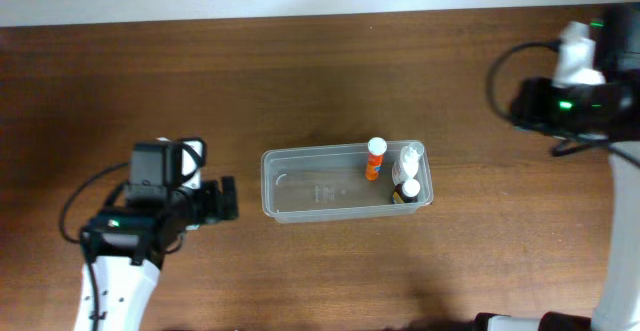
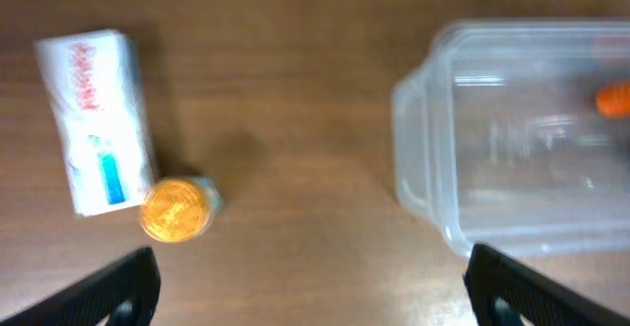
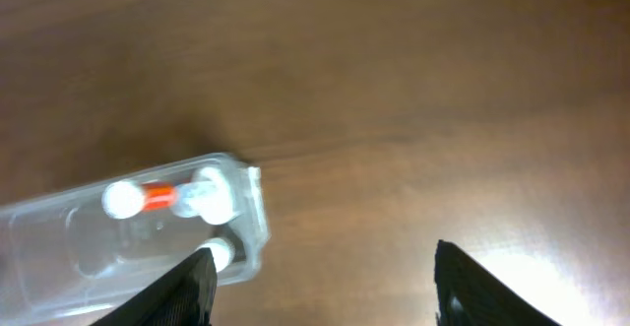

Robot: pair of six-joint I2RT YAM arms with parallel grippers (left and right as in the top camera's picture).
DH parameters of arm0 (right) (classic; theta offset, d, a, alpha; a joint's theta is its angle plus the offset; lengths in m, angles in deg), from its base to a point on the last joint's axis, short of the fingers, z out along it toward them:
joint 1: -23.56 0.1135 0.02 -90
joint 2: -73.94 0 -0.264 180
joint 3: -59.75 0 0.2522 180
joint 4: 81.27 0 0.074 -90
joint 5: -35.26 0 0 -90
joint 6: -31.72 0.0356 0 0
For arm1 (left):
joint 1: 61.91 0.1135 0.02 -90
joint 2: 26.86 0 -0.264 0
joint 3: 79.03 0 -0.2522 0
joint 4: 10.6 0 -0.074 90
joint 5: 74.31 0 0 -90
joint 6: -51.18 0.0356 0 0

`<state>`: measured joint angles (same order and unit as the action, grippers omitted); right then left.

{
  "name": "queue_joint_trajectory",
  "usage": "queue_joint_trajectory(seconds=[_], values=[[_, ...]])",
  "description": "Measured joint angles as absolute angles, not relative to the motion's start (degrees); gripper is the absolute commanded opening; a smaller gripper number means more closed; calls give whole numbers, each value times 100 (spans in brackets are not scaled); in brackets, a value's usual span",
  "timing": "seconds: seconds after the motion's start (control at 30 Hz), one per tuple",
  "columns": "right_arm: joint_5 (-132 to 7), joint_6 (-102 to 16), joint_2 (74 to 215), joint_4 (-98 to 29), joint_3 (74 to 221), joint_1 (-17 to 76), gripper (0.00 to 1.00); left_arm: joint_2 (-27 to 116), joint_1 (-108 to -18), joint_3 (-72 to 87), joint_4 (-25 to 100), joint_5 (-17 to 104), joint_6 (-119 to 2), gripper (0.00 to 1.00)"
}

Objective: Pack container
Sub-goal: 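Move the left gripper to the Panadol box and grasp it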

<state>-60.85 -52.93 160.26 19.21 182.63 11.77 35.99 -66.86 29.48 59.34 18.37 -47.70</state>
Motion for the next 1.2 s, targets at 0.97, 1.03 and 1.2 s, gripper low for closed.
queue_joint_trajectory(seconds=[0.97,1.03,1.2], values=[[-6778,-5702,16042,1427,16145,716,63,7850,-4913,1936,5302,1415,-4919,99],[-6778,-5704,16042,1425,16145,716,63,7933,-4835,1936,5302,1418,-4919,100],[-6778,-5704,16042,1425,16145,716,63,7977,-4780,1936,5300,1418,-4939,67]])
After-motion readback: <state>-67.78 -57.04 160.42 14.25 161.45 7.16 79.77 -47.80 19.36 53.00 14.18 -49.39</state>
